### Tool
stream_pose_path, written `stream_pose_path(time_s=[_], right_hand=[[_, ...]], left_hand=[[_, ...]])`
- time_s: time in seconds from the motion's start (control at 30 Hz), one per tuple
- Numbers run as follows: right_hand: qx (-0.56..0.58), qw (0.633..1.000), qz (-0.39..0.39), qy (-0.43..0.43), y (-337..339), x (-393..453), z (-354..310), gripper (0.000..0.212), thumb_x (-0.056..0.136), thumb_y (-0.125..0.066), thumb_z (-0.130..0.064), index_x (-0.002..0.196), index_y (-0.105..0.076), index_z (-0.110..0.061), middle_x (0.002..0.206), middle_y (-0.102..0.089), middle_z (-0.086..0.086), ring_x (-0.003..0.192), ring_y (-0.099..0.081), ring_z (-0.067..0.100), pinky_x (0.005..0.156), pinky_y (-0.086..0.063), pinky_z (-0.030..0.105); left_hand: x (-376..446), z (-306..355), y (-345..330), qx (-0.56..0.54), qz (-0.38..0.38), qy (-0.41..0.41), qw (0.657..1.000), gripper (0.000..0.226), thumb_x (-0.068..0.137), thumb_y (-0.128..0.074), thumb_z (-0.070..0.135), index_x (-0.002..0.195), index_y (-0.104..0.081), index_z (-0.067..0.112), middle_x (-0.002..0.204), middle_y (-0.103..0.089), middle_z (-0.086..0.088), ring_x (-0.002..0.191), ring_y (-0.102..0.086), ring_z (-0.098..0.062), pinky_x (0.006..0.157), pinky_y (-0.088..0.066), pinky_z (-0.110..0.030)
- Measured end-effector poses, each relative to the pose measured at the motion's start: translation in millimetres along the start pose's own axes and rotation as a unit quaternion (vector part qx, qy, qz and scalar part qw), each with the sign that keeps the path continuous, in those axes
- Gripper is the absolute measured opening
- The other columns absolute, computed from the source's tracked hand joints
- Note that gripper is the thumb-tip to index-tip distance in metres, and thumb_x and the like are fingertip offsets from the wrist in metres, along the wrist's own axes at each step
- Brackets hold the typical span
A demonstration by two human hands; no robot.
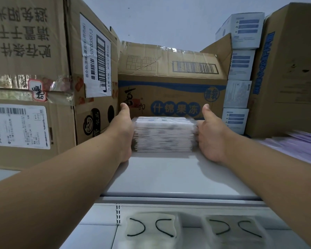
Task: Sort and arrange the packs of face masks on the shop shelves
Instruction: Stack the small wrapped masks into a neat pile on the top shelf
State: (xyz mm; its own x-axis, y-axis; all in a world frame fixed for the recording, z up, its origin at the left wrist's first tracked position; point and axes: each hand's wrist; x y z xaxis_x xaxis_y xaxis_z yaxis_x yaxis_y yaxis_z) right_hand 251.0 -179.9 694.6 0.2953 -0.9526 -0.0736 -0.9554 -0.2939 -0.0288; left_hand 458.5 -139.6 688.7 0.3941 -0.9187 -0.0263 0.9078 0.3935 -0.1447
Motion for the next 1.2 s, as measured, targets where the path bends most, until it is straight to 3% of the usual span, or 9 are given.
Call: stream_pose_path(time_s=[0.07,0.23,0.4,0.5,0.63,0.77,0.9,1.1,1.2], right_hand=[[0.013,1.000,0.020,0.004,2.9,2.8,0.4,0.083,0.094,-0.014,-0.075,0.107,-0.068,-0.014,0.092,-0.077,0.007,0.077,-0.075,0.019,0.054,-0.053,0.025],[-0.008,1.000,0.004,-0.014,1.9,4.9,1.6,0.080,0.094,-0.017,-0.075,0.134,-0.057,-0.018,0.132,-0.063,0.010,0.114,-0.057,0.022,0.096,-0.037,0.029],[-0.037,0.999,0.003,-0.017,3.1,6.6,1.4,0.087,0.091,-0.020,-0.078,0.146,-0.044,-0.016,0.145,-0.052,0.012,0.135,-0.044,0.026,0.119,-0.022,0.035],[-0.029,1.000,-0.006,-0.009,3.7,6.3,3.0,0.077,0.095,-0.016,-0.073,0.125,-0.062,-0.019,0.114,-0.070,0.007,0.110,-0.058,0.020,0.104,-0.035,0.029],[0.006,1.000,0.025,0.000,5.5,10.5,4.2,0.078,0.095,-0.016,-0.073,0.118,-0.066,-0.019,0.107,-0.074,0.004,0.086,-0.067,0.015,0.066,-0.047,0.027],[0.014,1.000,0.000,-0.008,2.6,5.9,2.8,0.078,0.096,-0.020,-0.072,0.147,-0.045,-0.019,0.144,-0.053,0.013,0.126,-0.053,0.029,0.105,-0.041,0.037],[0.034,0.995,0.093,-0.011,5.9,10.9,-0.9,0.075,0.094,-0.027,-0.072,0.136,-0.053,-0.015,0.116,-0.068,0.012,0.096,-0.065,0.028,0.071,-0.052,0.036],[-0.145,0.975,0.167,-0.029,8.9,10.2,-9.7,0.060,0.098,-0.037,-0.062,0.090,-0.057,-0.006,0.082,-0.056,0.013,0.071,-0.052,0.026,0.062,-0.047,0.034],[-0.173,0.975,0.137,-0.038,4.4,9.1,-12.1,0.042,0.097,-0.049,-0.051,0.091,-0.055,-0.010,0.082,-0.051,0.011,0.070,-0.051,0.026,0.062,-0.047,0.034]], left_hand=[[6.9,-1.6,0.8,-0.010,-0.009,0.015,1.000,0.076,0.091,-0.023,0.080,0.138,-0.046,0.025,0.088,-0.062,0.002,0.077,-0.061,-0.018,0.063,-0.045,-0.030],[16.5,-6.0,5.3,0.021,-0.050,0.041,0.998,0.099,0.074,-0.024,0.092,0.134,-0.052,0.019,0.111,-0.074,-0.002,0.098,-0.071,-0.025,0.078,-0.051,-0.036],[14.6,-6.4,2.0,0.006,-0.041,0.018,0.999,0.068,0.088,-0.023,0.082,0.100,-0.055,0.023,0.106,-0.076,-0.006,0.094,-0.073,-0.026,0.076,-0.055,-0.038],[13.9,-6.8,2.2,-0.003,-0.043,0.015,0.999,0.068,0.089,-0.024,0.081,0.101,-0.058,0.024,0.103,-0.077,-0.005,0.090,-0.075,-0.025,0.072,-0.056,-0.037],[15.2,-5.4,1.3,-0.009,-0.030,0.031,0.999,0.077,0.087,-0.026,0.081,0.119,-0.058,0.019,0.100,-0.077,-0.005,0.089,-0.075,-0.025,0.078,-0.058,-0.038],[7.4,-4.1,-1.0,0.009,-0.041,0.033,0.999,0.057,0.097,-0.028,0.070,0.094,-0.056,0.020,0.088,-0.070,0.003,0.080,-0.067,-0.016,0.063,-0.047,-0.030],[-0.9,2.2,-0.8,0.025,-0.009,0.031,0.999,0.041,0.102,-0.038,0.056,0.098,-0.054,0.018,0.094,-0.070,-0.005,0.086,-0.068,-0.022,0.065,-0.050,-0.032],[-6.7,16.5,0.4,0.116,0.017,0.055,0.992,0.039,0.100,-0.047,0.041,0.117,-0.059,0.007,0.110,-0.068,-0.015,0.101,-0.067,-0.030,0.084,-0.057,-0.039],[-11.5,22.5,-1.7,0.142,0.011,0.063,0.988,0.032,0.101,-0.045,0.036,0.108,-0.058,0.007,0.106,-0.068,-0.015,0.093,-0.067,-0.030,0.068,-0.056,-0.035]])
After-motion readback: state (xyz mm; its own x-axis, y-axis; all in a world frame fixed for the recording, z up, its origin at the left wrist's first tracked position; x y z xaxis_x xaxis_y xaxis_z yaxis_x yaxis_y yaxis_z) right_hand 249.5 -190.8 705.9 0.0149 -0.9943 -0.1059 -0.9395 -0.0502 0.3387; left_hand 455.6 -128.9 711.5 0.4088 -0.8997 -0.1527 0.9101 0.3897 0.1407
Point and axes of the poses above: each hand's wrist, its own x-axis towards the middle knuckle, its own y-axis out of the back of the hand, z = x × y
